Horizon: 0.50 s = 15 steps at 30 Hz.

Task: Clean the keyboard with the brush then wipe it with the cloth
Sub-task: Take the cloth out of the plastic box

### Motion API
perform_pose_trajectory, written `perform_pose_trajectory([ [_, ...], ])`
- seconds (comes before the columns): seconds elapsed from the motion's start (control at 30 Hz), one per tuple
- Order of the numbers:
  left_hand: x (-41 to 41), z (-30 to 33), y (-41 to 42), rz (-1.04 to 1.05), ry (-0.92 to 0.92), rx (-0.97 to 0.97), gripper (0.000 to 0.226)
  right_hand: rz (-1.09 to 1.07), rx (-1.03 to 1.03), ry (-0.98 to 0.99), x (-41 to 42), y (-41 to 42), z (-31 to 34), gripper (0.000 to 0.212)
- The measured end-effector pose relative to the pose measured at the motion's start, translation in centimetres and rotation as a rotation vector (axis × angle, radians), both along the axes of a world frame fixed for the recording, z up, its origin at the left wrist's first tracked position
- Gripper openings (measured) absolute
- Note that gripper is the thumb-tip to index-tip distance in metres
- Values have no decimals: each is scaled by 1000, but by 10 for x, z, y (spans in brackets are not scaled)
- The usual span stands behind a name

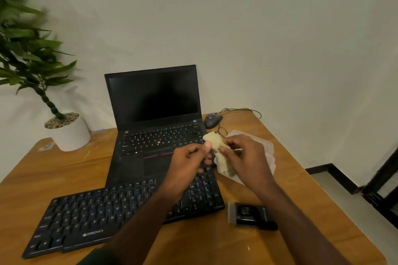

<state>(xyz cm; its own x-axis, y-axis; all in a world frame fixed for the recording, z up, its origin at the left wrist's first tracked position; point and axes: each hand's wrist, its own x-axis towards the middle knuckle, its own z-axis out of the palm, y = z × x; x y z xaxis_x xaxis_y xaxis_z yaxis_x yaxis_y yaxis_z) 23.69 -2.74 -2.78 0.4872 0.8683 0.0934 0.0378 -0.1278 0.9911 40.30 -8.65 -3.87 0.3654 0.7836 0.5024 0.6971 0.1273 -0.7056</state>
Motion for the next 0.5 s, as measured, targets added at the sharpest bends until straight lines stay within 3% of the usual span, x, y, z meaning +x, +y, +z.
perform_pose_trajectory([
  [0.13,-20,3,-8,28,-144,-70,18,120,43,-13,-49,-6,-4,15],
  [0.2,-40,0,-6,88,-145,-54,17,173,54,97,-67,-7,-6,19],
  [0.27,-65,0,-3,106,-142,-73,21,178,36,329,-86,-8,-4,37],
  [0.37,-102,5,0,-30,-207,-193,28,291,-114,732,-117,-5,2,62],
  [0.43,-121,9,0,-98,-203,-193,29,489,-270,1008,-137,-1,4,58],
  [0.5,-138,9,1,-68,-150,-118,26,589,-397,1115,-157,0,9,44],
])
